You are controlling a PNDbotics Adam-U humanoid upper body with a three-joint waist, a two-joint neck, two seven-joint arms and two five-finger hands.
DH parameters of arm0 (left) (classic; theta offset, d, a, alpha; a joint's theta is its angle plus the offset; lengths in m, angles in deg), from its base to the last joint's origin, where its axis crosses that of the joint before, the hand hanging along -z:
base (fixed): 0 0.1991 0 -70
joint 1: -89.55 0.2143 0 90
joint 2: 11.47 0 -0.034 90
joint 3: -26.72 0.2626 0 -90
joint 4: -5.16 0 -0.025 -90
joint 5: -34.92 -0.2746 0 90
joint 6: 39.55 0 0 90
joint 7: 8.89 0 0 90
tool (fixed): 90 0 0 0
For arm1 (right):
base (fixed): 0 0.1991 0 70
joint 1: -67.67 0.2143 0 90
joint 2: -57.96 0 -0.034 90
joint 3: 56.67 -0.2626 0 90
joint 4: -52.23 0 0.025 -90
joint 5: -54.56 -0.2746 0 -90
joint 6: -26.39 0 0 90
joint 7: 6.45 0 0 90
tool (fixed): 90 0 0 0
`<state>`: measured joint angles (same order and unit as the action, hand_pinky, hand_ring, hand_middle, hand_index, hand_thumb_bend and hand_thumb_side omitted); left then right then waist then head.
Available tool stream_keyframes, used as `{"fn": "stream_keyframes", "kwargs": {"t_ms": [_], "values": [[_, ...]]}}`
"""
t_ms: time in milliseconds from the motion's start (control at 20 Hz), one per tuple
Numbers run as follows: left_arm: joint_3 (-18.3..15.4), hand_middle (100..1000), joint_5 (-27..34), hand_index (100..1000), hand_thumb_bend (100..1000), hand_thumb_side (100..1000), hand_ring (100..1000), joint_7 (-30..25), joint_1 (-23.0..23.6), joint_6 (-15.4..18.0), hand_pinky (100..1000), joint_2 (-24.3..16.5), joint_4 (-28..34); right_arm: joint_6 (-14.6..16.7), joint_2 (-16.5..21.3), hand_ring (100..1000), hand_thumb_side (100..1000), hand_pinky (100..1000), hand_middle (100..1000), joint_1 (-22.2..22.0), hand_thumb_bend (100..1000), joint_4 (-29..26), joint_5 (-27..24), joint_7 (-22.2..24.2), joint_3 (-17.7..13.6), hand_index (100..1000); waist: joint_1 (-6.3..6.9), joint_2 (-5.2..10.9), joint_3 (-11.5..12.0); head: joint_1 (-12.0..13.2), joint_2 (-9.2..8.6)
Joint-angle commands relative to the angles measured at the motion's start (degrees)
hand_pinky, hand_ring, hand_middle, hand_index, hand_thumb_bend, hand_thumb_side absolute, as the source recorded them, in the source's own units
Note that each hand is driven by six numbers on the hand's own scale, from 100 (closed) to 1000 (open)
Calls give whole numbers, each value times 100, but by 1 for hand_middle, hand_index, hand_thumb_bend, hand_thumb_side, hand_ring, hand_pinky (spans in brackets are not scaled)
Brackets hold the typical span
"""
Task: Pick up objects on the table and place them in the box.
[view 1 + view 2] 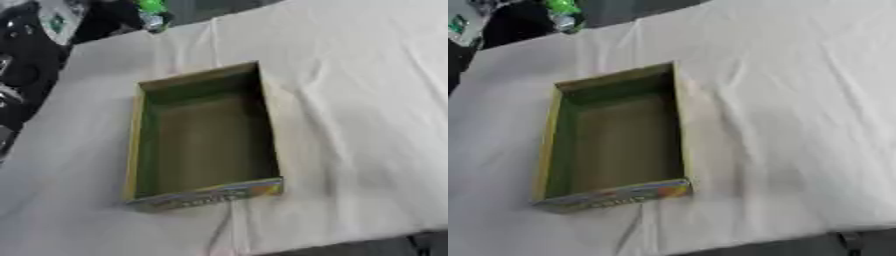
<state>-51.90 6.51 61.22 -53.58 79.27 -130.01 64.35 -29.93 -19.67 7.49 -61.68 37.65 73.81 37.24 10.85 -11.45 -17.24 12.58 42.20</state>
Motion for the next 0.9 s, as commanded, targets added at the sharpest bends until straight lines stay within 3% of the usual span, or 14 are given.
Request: {"fn": "stream_keyframes", "kwargs": {"t_ms": [50,550,900], "values": [[225,119,553,406,100,516,100,-136,83,38,100,-454,625,1,197,682,701,573,771,-5,100,-68,33,-49,-70,929,-69,164,41,-103,65],[951,115,1840,404,100,545,100,-512,535,-319,100,-973,2561,21,302,685,692,576,773,-112,100,-68,9,-63,-64,928,-83,338,123,-242,91],[1286,115,2679,408,100,604,100,-880,717,-670,100,-1189,3410,11,304,686,690,578,774,-85,100,-68,-21,-66,-57,928,-65,364,93,-196,77]]}}
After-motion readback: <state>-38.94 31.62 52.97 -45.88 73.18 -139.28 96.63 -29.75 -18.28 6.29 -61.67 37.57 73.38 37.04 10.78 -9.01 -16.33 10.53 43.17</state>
